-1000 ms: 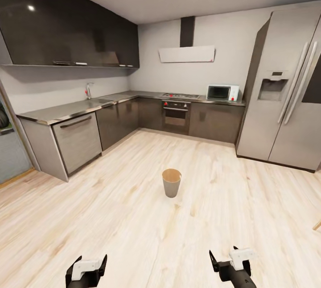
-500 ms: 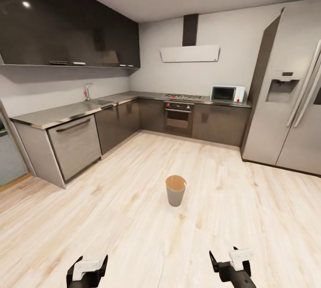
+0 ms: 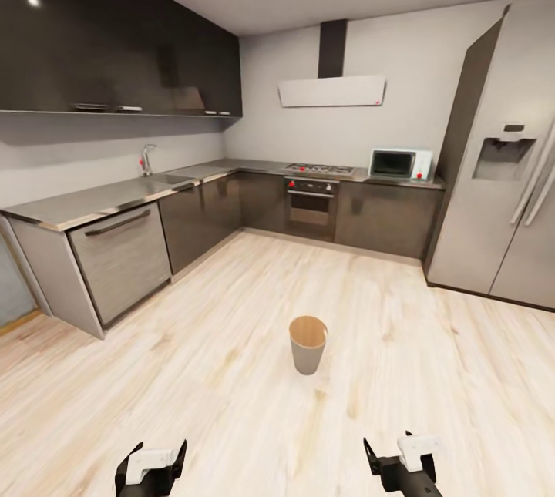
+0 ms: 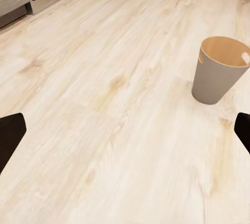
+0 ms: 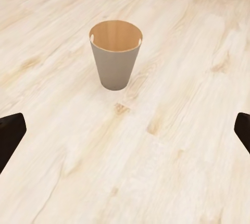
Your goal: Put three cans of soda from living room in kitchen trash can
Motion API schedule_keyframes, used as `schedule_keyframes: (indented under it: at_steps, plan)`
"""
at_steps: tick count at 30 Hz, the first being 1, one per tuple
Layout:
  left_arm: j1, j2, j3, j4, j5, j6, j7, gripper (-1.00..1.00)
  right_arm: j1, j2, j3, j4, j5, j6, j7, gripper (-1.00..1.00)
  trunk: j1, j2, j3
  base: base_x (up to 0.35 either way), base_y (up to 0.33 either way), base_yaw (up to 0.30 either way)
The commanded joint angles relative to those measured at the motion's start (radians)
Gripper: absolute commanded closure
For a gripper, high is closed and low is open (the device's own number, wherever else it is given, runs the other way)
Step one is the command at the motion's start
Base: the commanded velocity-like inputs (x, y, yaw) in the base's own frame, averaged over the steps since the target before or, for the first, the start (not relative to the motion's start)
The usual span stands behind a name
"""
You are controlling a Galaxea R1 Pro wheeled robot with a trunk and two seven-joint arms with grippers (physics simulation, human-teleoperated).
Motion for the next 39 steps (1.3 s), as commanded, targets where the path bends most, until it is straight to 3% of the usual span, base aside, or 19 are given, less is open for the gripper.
schedule_keyframes:
  at_steps: [1, 12, 39]
  plan:
    - [0.0, 0.0, 0.0, 0.0, 0.0, 0.0, 0.0, -1.0, 0.0, 0.0, 0.0, 0.0, 0.0, 0.0, 0.0, -1.0, 0.0, 0.0, 0.0, 0.322, 0.002, 0.0]
    - [0.001, 0.0, 0.002, 0.044, 0.003, -0.003, 0.001, -1.0, 0.0, 0.0, -0.001, 0.002, 0.001, 0.0, 0.0, -1.0, 0.0, 0.0, 0.0, 0.322, 0.001, 0.0]
    - [0.001, 0.0, 0.005, 0.042, 0.003, -0.003, -0.001, -1.0, 0.0, 0.0, -0.001, 0.007, 0.001, 0.0, 0.001, -1.0, 0.0, 0.0, 0.0, 0.322, 0.0, 0.0]
